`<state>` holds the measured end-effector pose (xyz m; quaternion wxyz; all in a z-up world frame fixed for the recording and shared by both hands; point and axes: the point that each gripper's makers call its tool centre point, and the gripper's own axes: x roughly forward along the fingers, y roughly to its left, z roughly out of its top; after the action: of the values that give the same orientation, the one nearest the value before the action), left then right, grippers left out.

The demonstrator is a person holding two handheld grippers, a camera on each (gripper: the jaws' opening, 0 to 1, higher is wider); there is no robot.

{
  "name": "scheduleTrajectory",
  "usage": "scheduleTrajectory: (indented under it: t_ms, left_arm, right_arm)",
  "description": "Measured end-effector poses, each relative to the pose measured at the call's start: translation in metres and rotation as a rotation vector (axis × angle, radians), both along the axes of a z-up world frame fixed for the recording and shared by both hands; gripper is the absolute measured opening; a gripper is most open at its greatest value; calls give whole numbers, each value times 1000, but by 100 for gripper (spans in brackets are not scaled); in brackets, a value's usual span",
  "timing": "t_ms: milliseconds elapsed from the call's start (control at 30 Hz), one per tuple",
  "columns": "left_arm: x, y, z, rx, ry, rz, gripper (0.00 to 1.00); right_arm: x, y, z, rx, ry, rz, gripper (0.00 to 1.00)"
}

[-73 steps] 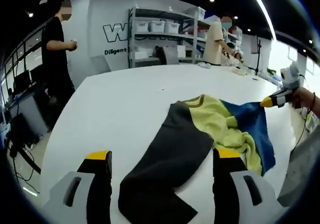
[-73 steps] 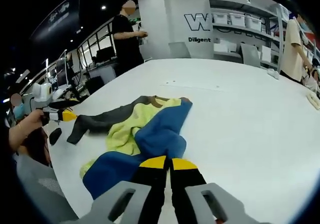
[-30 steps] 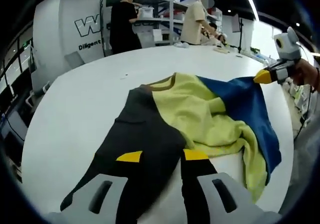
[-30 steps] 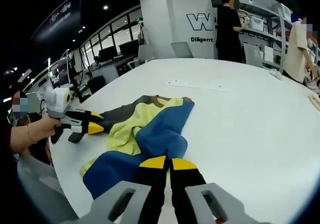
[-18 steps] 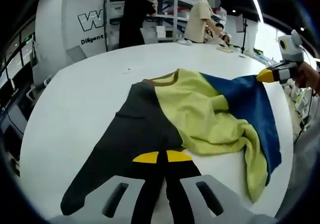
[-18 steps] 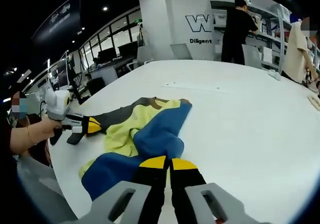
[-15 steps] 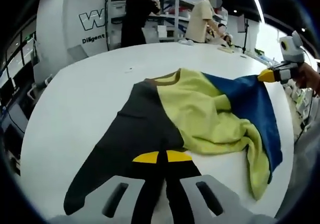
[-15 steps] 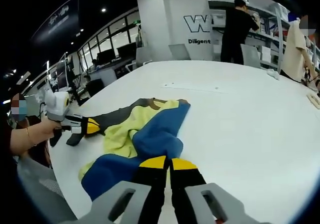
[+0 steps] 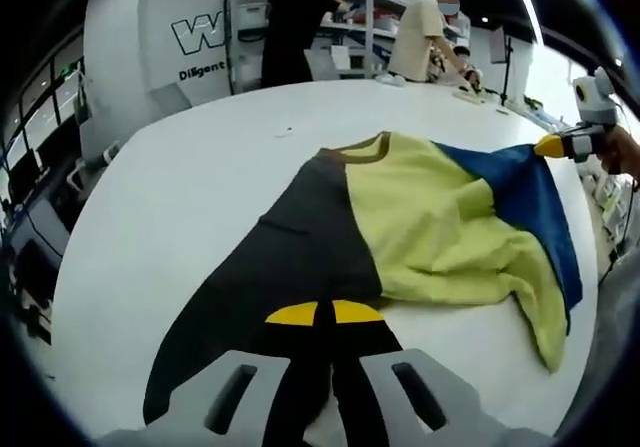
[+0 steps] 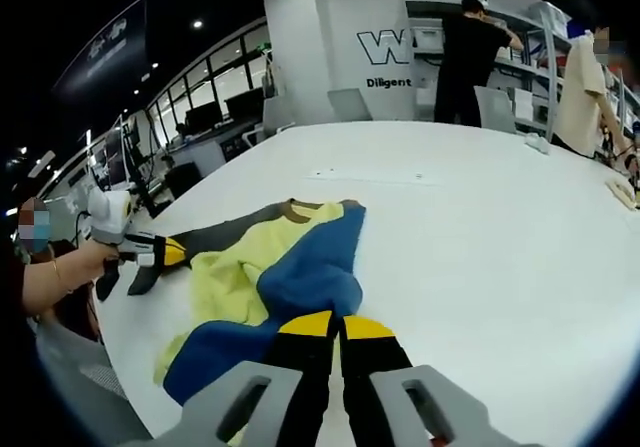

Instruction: Fold the garment on the visible template until the final outline fits inside the template.

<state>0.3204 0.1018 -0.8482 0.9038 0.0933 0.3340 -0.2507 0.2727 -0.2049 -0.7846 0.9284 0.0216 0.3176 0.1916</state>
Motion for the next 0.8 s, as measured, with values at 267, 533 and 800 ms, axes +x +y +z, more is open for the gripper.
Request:
scheduleTrajectory:
  t_ms: [267, 533, 800]
  left_arm:
    - [8, 17, 0, 20, -1, 19, 1]
    - [8, 24, -3, 41, 6, 14, 1]
    - [13, 33, -5, 50, 8, 18, 1]
  right_arm:
    - [-4, -10, -2, 27, 28, -48, 0]
    - [-8, -11, -1, 44, 48, -52, 0]
    - [-9, -16, -2, 53, 74, -56, 0]
